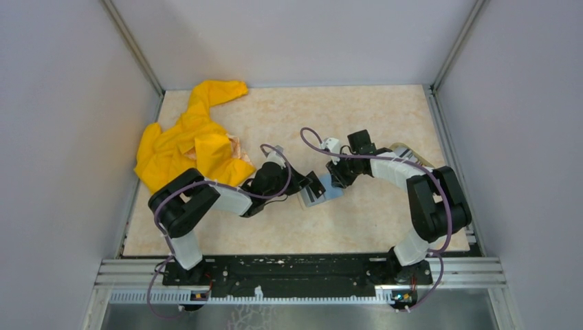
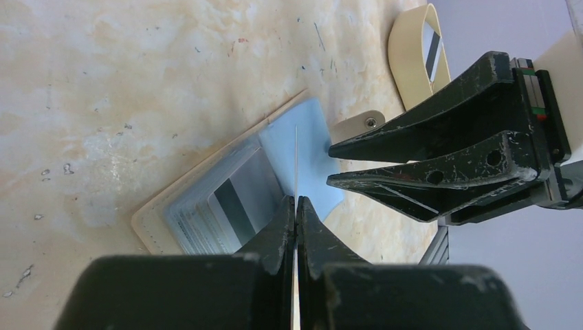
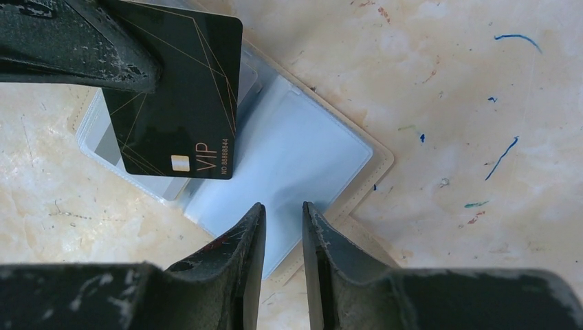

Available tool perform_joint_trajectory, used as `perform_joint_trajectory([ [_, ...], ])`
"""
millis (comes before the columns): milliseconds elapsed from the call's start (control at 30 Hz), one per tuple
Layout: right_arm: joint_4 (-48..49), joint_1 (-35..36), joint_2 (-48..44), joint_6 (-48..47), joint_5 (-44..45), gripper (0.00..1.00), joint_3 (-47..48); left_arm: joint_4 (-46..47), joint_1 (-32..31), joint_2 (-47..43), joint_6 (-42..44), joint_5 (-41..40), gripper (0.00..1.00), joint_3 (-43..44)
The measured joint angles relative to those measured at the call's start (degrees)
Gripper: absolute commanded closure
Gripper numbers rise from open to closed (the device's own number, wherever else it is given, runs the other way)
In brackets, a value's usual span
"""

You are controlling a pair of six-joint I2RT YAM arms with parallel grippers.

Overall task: Put the credit cards into the card holder
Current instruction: Insert the credit card into the card holder.

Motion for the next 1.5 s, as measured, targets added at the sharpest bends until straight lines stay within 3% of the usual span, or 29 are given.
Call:
perform_joint_trajectory([
  [900, -1.1, 0.1, 0.4, 0.2, 0.5, 0.74, 0.4, -11.7, -1.0, -1.5, -3.5, 0.5, 1.0, 2.9],
  [1500, -1.1, 0.2, 0.4, 0.5, 0.5, 0.73, 0.4, -13.2, -1.0, 0.4, -5.5, 0.5, 1.0, 4.3],
])
